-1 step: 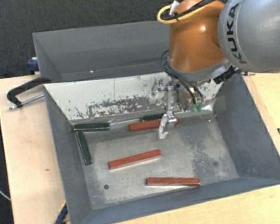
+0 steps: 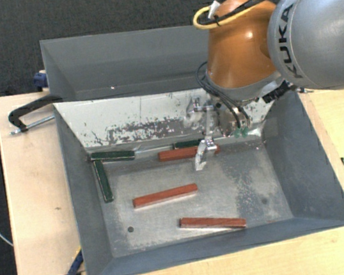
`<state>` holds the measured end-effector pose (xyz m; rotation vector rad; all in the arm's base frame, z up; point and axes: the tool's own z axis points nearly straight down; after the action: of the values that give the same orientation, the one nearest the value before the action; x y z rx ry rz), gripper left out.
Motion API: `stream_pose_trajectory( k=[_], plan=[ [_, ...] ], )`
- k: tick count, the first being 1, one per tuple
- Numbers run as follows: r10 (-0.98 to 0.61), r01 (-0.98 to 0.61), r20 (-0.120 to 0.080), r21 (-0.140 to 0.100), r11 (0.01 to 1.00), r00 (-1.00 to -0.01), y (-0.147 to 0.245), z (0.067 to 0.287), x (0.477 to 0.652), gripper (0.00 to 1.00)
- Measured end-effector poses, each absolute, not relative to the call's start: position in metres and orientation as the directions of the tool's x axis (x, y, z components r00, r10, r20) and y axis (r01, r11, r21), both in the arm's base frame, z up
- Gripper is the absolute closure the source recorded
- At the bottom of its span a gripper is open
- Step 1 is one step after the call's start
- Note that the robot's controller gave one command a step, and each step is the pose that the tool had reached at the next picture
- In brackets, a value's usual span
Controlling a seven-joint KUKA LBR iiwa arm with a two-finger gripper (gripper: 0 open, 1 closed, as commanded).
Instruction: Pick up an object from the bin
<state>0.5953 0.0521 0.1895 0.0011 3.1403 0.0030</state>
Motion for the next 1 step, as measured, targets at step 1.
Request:
stream_pose_trajectory(
  k=[1],
  plan=[
    [-0.039,-0.039,-0.008,0.001,0.999,-0.999,0.0532,0.1382,0.5972,0.0]
  ],
)
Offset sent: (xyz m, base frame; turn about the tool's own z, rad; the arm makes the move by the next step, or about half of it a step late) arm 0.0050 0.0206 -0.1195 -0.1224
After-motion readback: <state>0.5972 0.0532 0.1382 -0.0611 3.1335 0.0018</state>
